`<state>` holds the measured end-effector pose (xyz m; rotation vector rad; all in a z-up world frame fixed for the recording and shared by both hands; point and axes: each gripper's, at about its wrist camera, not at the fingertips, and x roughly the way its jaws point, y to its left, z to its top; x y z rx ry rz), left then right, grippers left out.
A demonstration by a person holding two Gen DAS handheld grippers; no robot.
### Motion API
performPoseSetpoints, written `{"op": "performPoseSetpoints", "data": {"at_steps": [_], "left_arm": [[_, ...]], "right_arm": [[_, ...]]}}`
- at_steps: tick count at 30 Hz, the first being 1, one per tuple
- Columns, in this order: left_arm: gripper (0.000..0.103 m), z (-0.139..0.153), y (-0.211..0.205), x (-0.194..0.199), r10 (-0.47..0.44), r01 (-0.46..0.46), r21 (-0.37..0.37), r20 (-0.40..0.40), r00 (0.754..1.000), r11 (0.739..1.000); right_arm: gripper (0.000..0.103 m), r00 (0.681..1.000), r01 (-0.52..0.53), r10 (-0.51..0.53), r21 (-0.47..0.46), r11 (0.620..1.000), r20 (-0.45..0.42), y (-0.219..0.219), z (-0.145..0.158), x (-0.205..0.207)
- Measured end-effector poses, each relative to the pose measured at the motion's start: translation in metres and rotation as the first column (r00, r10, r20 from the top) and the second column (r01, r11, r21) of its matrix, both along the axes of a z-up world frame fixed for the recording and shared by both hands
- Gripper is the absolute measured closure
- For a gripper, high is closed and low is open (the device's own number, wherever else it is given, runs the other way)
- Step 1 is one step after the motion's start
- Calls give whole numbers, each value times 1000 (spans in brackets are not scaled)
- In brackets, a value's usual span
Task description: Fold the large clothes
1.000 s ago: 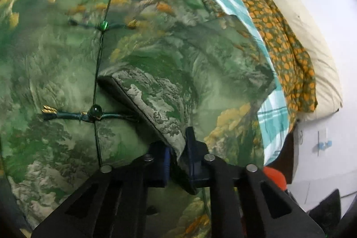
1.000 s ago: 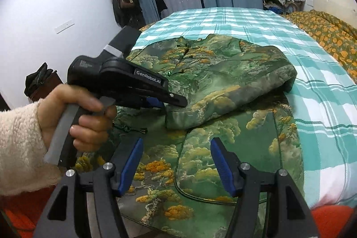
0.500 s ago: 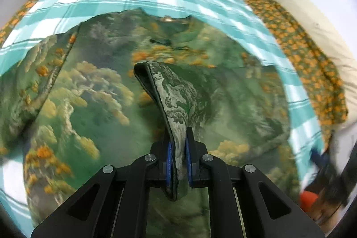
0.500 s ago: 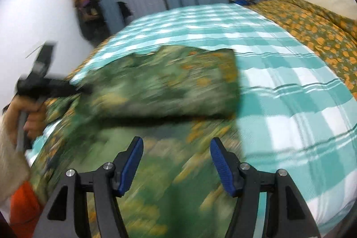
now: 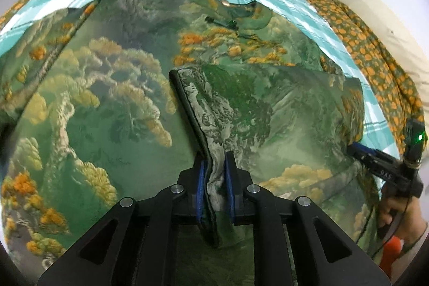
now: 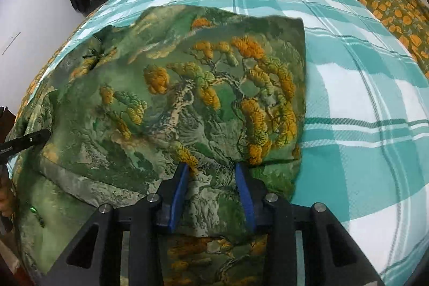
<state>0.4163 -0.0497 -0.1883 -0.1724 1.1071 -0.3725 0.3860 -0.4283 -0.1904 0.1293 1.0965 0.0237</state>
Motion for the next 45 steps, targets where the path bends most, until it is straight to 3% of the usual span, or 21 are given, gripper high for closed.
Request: {"op": "performPoseSetpoints", "data": {"at_steps": [8, 14, 21, 27, 34, 39, 42, 44, 45], "left_arm": [[87, -9, 2, -3, 3, -3, -23, 37, 999, 1000], [87, -8, 0, -6, 0, 0, -4, 56, 998, 1000], [87, -10, 0, -7, 4, -3, -14, 62, 998, 1000], [86, -10, 0, -7, 5, -4, -16, 62, 998, 1000], [86, -10, -1, -7, 3, -3, 1, 63, 998, 1000], [85, -6, -3, -4, -1, 0, 23, 59, 998, 1000], [70, 6, 2, -12, 2, -4, 32, 50, 999, 999], [40, 15, 10, -22, 14, -16, 33, 53, 998, 999], [33, 21, 16, -31, 17, -19, 36, 58, 998, 999]], "right_arm": [[67, 998, -33, 33, 4, 999, -53, -7, 21, 40], [67, 991, 106, -106, -8, 994, -77, -40, 11, 106], [66, 984, 177, -177, -10, 984, 11, -45, 9, 142], [66, 989, 145, -145, 3, 989, -2, -44, 5, 118], [65, 999, 49, -49, -10, 999, 7, -24, 17, 15], [66, 998, 61, -59, -67, 996, 34, -11, 14, -27], [65, 994, 97, -91, -120, 988, 55, 1, 22, -41], [63, 994, 90, -83, -106, 990, 66, 11, 28, -53], [55, 995, 73, -67, -89, 993, 71, 18, 31, -63]]}}
